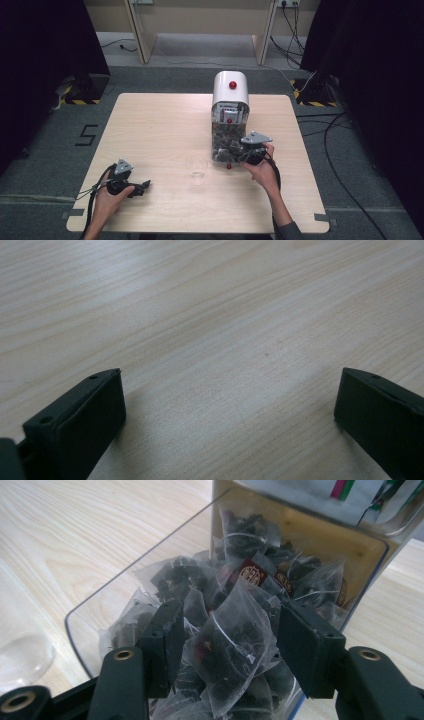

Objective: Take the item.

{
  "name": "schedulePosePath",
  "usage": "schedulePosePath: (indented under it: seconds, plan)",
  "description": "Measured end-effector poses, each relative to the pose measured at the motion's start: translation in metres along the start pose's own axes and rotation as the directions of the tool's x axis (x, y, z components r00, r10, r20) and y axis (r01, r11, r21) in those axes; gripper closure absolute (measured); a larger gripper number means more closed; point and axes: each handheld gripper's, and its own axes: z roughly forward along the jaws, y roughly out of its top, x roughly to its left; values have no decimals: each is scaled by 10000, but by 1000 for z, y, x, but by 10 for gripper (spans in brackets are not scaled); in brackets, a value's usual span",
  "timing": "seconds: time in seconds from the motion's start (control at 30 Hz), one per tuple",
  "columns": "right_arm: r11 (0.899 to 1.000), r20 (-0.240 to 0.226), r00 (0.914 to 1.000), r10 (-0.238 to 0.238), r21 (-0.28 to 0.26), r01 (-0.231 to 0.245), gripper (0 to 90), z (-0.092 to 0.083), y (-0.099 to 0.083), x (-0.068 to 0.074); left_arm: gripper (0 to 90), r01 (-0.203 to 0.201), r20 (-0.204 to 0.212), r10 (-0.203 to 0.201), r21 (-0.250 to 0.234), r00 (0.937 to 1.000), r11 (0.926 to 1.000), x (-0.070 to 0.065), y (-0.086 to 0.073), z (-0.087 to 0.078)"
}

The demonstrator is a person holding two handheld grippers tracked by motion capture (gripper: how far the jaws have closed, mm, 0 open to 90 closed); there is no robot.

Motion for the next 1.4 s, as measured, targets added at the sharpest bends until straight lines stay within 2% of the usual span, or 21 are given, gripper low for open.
schedulePosePath:
  seconds: [0.2,0.37,0.53,0.77,0.87,1.03,1.4]
  plan:
    - [9993,94,9999,117,349,-120,475,9,-4,-1,0,0,1,0,1,10000,10000,0,0,0]
    - [9987,61,9998,175,472,-177,558,12,-6,-1,0,-1,1,1,1,10000,10000,0,0,0]
    - [9991,73,9998,183,391,-186,671,11,-8,-3,0,0,0,0,2,10000,10000,0,0,0]
    - [9998,50,9998,171,70,-171,754,6,-7,-4,0,-2,0,2,2,10000,10000,0,0,0]
    - [9997,100,9999,141,-199,-139,762,1,-4,-5,0,0,-1,0,-1,10000,10000,0,0,0]
    - [9977,-91,9996,285,-605,-290,763,-7,0,-5,0,0,-2,0,1,10000,10000,0,0,0]
    - [9957,-178,9997,174,-908,-190,763,-13,5,-1,0,0,-2,0,1,10000,10000,0,0,0]
